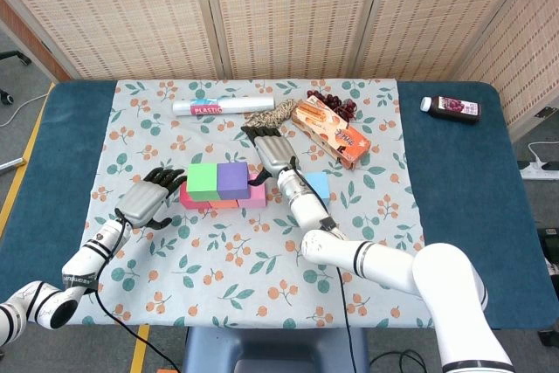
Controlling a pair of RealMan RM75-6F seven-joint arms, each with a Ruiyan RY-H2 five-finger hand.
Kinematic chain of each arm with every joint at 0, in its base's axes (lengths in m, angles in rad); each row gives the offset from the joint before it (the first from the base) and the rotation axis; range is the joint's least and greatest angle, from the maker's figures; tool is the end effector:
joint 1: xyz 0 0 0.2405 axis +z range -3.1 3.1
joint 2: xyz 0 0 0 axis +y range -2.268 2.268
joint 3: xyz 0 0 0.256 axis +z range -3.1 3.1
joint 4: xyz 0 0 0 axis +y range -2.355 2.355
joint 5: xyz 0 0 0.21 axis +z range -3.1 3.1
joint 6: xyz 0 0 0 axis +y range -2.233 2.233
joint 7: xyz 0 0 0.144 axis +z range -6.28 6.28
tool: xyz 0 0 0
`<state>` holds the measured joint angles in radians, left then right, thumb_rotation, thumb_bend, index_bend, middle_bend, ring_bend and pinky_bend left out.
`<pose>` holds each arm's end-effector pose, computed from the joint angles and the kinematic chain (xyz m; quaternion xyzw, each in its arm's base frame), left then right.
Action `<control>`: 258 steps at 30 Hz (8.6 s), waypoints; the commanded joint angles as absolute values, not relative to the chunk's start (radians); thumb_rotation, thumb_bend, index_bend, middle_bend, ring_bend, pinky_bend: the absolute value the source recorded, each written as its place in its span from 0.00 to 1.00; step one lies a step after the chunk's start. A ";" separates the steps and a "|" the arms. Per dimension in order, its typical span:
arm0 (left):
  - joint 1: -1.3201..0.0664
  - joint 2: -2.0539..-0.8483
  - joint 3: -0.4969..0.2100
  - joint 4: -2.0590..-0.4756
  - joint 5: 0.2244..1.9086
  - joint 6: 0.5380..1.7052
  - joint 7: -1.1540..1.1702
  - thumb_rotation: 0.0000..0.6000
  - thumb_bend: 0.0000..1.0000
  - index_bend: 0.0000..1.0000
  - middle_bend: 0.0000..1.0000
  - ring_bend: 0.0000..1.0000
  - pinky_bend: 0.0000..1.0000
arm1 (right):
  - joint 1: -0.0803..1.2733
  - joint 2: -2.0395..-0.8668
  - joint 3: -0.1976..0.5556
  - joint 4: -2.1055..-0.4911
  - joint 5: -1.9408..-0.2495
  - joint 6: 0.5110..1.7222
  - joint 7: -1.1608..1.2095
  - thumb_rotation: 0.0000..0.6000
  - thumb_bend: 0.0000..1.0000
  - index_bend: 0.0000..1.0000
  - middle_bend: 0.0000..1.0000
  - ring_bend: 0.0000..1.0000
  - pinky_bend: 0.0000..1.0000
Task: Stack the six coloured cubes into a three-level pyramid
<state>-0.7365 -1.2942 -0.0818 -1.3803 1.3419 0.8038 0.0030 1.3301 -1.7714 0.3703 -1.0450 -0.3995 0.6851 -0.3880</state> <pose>-0.2155 0.3643 0.0532 -0.7842 -0.3598 -0.2999 0.4069 0.0104 -0.4544 -0.0601 0.6878 -0.4945 0.3816 0.3698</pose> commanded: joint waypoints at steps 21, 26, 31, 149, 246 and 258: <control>-0.666 -1.258 -0.058 -1.373 1.339 0.873 -0.078 1.00 0.30 0.03 0.00 0.00 0.02 | 1.255 -1.588 0.324 -1.283 -0.359 0.713 -0.445 1.00 0.02 0.00 0.05 0.00 0.00; -0.619 -1.247 -0.036 -1.364 1.327 0.892 -0.108 1.00 0.30 0.04 0.00 0.00 0.02 | 1.209 -1.443 0.288 -1.457 -0.342 0.645 -0.422 1.00 0.02 0.00 0.16 0.00 0.00; -0.603 -1.260 -0.020 -1.346 1.294 0.866 -0.073 1.00 0.30 0.07 0.00 0.00 0.02 | 1.199 -1.364 0.228 -1.534 -0.341 0.575 -0.401 1.00 0.02 0.00 0.18 0.00 0.00; -0.468 -1.205 -0.051 -1.474 1.333 1.035 -0.158 1.00 0.30 0.07 0.00 0.00 0.02 | 1.060 -1.498 0.009 -1.306 -0.817 0.773 -0.373 1.00 0.02 0.15 0.11 0.00 0.00; -0.333 -1.266 -0.041 -1.463 1.473 1.282 -0.060 1.00 0.30 0.06 0.00 0.00 0.02 | 1.809 -1.528 0.190 -1.253 0.271 0.679 -0.825 1.00 0.08 0.28 0.33 0.05 0.00; -0.335 -1.266 -0.043 -1.465 1.475 1.275 -0.063 1.00 0.30 0.06 0.00 0.00 0.02 | 1.787 -1.528 0.214 -1.255 0.281 0.675 -0.842 1.00 0.08 0.28 0.33 0.05 0.00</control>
<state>-0.3348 -1.2655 -0.0434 -1.4650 1.4745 1.2750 -0.0625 1.7886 -1.5279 0.2115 -1.2552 0.2809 0.6767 -0.8426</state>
